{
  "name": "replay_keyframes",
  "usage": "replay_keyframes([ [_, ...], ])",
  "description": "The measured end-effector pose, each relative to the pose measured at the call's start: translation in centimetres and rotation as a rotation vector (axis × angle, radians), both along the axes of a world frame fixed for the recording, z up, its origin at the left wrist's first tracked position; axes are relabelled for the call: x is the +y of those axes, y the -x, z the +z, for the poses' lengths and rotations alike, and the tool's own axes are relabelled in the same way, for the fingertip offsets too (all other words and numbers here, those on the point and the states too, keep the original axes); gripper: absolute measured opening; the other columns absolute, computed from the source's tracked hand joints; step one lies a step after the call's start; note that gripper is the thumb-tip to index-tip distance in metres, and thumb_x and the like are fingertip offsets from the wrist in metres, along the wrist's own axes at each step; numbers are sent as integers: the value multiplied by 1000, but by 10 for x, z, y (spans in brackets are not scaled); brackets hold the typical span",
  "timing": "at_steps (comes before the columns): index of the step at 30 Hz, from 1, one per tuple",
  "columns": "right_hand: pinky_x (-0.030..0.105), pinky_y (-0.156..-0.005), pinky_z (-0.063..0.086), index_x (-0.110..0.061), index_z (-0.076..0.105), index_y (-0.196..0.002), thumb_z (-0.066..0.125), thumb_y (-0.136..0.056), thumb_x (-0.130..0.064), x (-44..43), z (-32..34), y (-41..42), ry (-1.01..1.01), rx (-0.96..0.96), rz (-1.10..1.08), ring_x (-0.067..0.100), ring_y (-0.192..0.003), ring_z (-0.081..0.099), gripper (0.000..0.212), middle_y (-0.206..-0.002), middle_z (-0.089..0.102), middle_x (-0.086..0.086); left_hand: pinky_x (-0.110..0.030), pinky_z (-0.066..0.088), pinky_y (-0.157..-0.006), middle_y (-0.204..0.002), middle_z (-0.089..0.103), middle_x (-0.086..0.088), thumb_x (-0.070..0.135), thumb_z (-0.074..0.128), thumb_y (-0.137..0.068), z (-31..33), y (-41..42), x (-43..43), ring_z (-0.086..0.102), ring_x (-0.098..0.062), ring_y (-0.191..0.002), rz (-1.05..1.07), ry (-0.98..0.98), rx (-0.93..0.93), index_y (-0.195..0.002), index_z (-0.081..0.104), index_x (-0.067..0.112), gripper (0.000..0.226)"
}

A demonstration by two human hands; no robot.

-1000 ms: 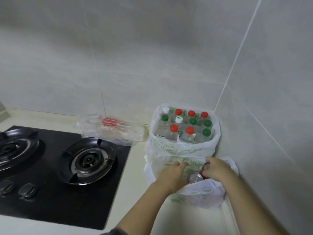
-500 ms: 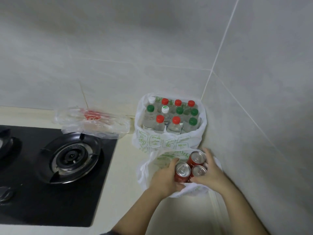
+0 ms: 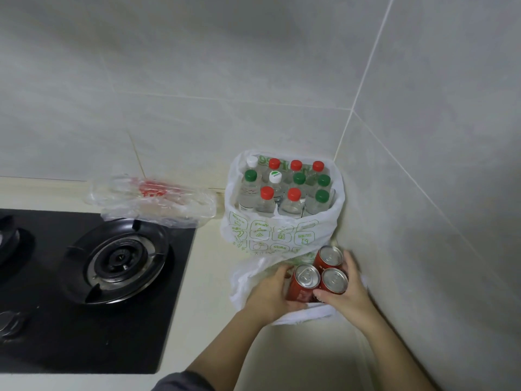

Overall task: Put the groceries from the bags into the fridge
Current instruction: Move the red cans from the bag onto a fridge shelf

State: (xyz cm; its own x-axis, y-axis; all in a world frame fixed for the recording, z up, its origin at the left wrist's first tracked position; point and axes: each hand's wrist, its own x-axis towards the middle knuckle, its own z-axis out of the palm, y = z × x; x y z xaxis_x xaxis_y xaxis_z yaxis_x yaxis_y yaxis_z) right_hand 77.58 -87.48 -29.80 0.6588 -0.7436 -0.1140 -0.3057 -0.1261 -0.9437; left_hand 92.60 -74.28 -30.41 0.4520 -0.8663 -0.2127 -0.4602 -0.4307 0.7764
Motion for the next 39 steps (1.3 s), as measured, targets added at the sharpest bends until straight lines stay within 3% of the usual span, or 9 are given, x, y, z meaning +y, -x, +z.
replay_keyframes([
  [3,39,-111,39,-40,34,-144,78,-78,-25,-10,24,-9,12,66,-42,10,-135,43,81,-147,42,-11,-31,46,-97,-133,54,12,50,81,-67,6,1,-4,53,-12,-120,-3,24,-68,-140,34,36,89],
  [5,32,-108,37,-33,32,-149,68,-86,-18,-18,41,-19,118,187,-56,13,-135,42,74,-142,43,-9,-30,46,-95,-136,52,10,44,81,-70,15,3,-8,52,-14,-122,-13,47,-115,-142,35,32,86],
  [9,29,-92,43,-30,42,-142,62,-85,-23,-29,64,-44,232,565,20,21,-114,57,61,-128,58,-3,-32,47,-91,-136,51,8,38,79,-73,26,6,-16,52,-15,-121,-22,59,-191,-142,38,28,81],
  [15,35,-90,52,-29,57,-127,75,-67,-21,-38,59,-62,224,733,74,23,-101,63,63,-113,64,3,-27,42,-78,-124,59,3,34,76,-76,34,8,-21,58,-21,-111,-41,-22,-272,-130,49,23,62],
  [22,31,-75,56,-23,69,-102,73,-56,-34,-32,87,-60,419,721,7,22,-82,65,47,-88,70,2,-29,48,-73,-108,66,3,33,76,-71,53,8,-19,63,-20,-96,117,64,-249,-116,55,23,51],
  [26,33,-75,54,-30,63,-108,69,-62,-43,-22,142,-66,578,683,10,25,-83,64,48,-91,69,0,-31,51,-79,-101,67,8,32,78,-65,97,-1,2,63,-15,-94,266,228,-219,-111,58,26,50],
  [31,32,-74,47,-33,52,-129,74,-70,-47,23,199,-83,673,402,88,24,-93,61,65,-107,68,0,-27,53,-82,-99,66,22,38,78,-62,154,-15,65,61,2,-92,476,442,-234,-112,58,35,55],
  [36,36,-81,52,-30,60,-114,80,-67,-41,88,208,-114,609,145,300,17,-92,63,52,-100,69,-9,-11,49,-77,-97,63,31,29,81,-63,173,-17,149,59,12,-93,714,484,-288,-110,57,44,55],
  [39,32,-77,52,-30,62,-106,81,-65,-37,127,191,-133,544,92,458,13,-86,63,45,-92,69,-11,-16,50,-80,-101,64,30,28,81,-66,160,-12,201,59,10,-96,857,423,-342,-107,55,47,52],
])
